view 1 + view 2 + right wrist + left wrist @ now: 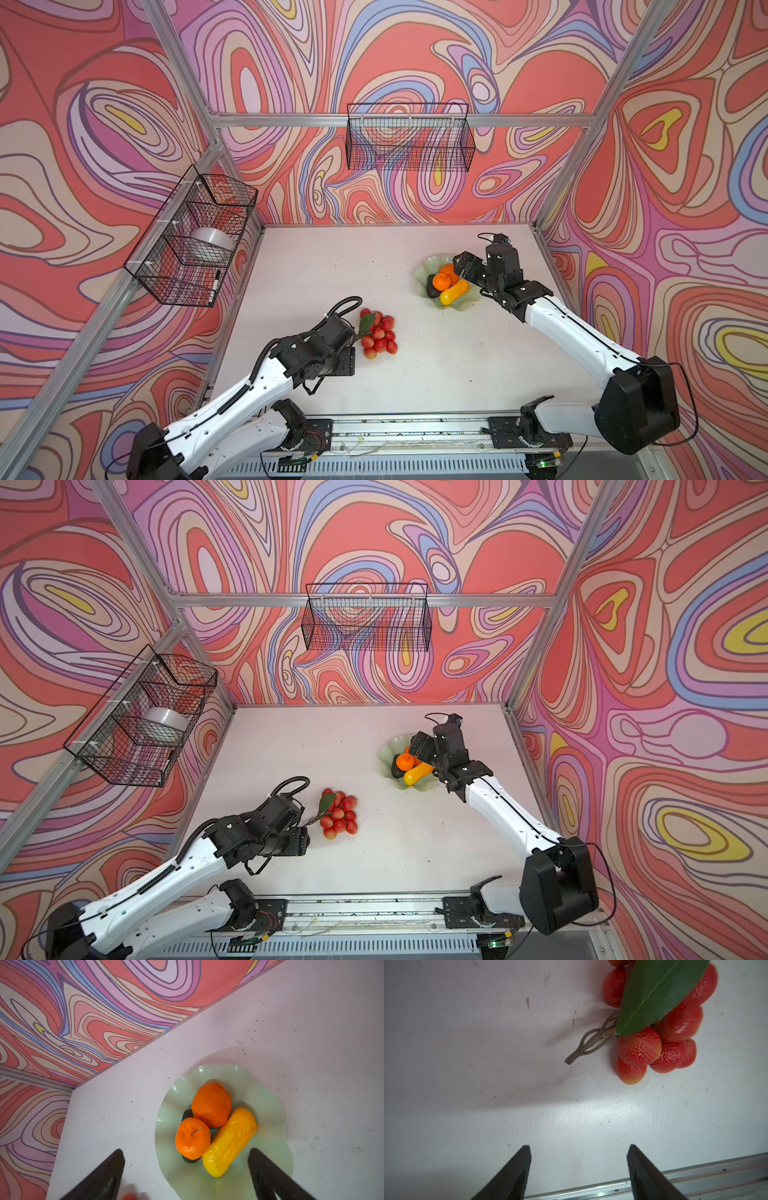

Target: Place and organize the fake fruits in the fruit bowl

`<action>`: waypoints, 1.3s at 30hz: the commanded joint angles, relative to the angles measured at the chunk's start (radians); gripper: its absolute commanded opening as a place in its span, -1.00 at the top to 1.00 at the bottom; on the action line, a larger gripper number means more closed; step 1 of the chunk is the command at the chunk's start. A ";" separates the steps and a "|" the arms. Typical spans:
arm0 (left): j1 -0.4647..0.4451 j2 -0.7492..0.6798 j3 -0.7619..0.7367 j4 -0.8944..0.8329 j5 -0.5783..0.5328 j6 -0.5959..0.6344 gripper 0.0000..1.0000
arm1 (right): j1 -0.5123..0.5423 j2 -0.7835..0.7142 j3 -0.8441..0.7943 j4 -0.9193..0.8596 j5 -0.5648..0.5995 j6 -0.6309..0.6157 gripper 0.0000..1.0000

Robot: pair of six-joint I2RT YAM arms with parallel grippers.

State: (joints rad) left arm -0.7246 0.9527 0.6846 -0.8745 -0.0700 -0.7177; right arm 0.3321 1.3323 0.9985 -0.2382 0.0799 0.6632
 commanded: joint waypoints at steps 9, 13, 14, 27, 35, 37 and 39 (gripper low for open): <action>0.097 0.291 0.083 0.152 0.056 0.156 -0.53 | -0.005 -0.033 -0.009 0.001 0.013 0.015 -0.95; 0.115 0.359 0.121 0.163 0.063 0.212 -0.54 | -0.005 -0.038 -0.015 0.000 0.023 0.016 -0.95; 0.123 0.384 0.130 0.161 0.063 0.222 -0.53 | -0.005 -0.036 -0.015 0.001 0.024 0.018 -0.95; 0.180 0.551 0.196 0.225 0.083 0.257 -0.40 | -0.005 -0.034 -0.008 -0.004 0.031 0.017 -0.95; 0.182 0.478 0.197 0.182 0.090 0.280 -0.58 | -0.005 -0.041 -0.003 -0.020 0.044 0.002 -0.95; 0.182 0.405 0.177 0.163 0.087 0.246 -0.62 | -0.005 -0.036 -0.001 -0.020 0.044 -0.007 -0.95; 0.182 0.329 0.157 0.155 0.099 0.192 -0.64 | -0.005 -0.024 0.010 -0.022 0.036 -0.020 -0.95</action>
State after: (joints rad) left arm -0.5484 1.3731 0.8639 -0.6655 0.0151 -0.4694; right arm 0.3321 1.3109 0.9970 -0.2481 0.1074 0.6674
